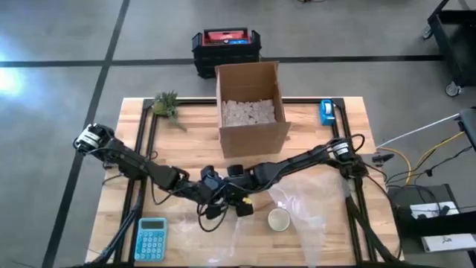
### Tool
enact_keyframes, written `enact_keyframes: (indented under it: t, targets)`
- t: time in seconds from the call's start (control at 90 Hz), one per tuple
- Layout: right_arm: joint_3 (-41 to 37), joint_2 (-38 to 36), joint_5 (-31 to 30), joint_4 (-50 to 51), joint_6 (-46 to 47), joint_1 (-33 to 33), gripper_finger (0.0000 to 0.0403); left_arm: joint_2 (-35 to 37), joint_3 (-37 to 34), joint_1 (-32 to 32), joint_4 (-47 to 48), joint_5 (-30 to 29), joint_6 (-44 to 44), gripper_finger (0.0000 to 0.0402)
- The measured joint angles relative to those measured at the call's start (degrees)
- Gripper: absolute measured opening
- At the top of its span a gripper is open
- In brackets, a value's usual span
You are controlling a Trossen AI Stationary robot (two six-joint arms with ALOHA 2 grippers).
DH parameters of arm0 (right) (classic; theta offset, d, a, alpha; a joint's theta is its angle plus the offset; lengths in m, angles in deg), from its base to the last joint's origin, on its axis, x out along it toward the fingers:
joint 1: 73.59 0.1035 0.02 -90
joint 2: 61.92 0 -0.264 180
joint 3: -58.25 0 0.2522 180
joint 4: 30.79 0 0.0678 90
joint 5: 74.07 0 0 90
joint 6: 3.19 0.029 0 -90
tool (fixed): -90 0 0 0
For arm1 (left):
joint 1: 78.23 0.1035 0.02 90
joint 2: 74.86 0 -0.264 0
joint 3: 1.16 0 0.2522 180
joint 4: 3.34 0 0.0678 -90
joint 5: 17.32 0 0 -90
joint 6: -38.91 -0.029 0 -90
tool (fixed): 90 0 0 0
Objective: Wrap mug
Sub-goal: Wrap the green mug with the bubble wrap
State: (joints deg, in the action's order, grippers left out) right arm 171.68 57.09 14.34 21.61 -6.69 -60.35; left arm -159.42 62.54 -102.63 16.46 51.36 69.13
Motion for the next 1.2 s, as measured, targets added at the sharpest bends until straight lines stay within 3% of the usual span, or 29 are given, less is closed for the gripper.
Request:
enact_keyframes:
  t: [0.311,0.478,0.6,0.711,0.878,1.044,1.2]
  targets:
    - [2.32,-10.29,-0.21,13.51,-0.50,0.40,0.0002,7.19,0.12,-1.02,3.80,2.07,1.77,0.0021]
    - [-5.31,-18.44,-3.21,19.58,2.83,1.86,0.0002,9.29,-0.01,-4.65,12.41,11.04,11.71,0.0021]
    - [-16.09,-25.37,-8.85,16.72,7.48,3.45,0.0002,8.10,0.01,-9.00,16.81,15.02,19.56,0.0021]
    - [-26.45,-30.97,-13.83,7.88,11.23,4.74,0.0002,6.27,0.00,-12.73,20.10,17.02,27.41,0.0021]
    - [-38.13,-35.97,-14.92,-5.31,16.25,5.52,0.0002,3.18,0.03,-16.92,22.01,22.77,39.66,0.0021]
    - [-43.63,-37.25,-15.06,-14.69,17.09,5.52,0.0002,0.14,0.03,-19.14,21.87,25.36,45.78,0.0036]
    - [-44.75,-37.17,-15.22,-15.72,17.10,5.52,0.0002,-2.03,0.01,-19.60,21.94,25.48,48.49,0.0091]
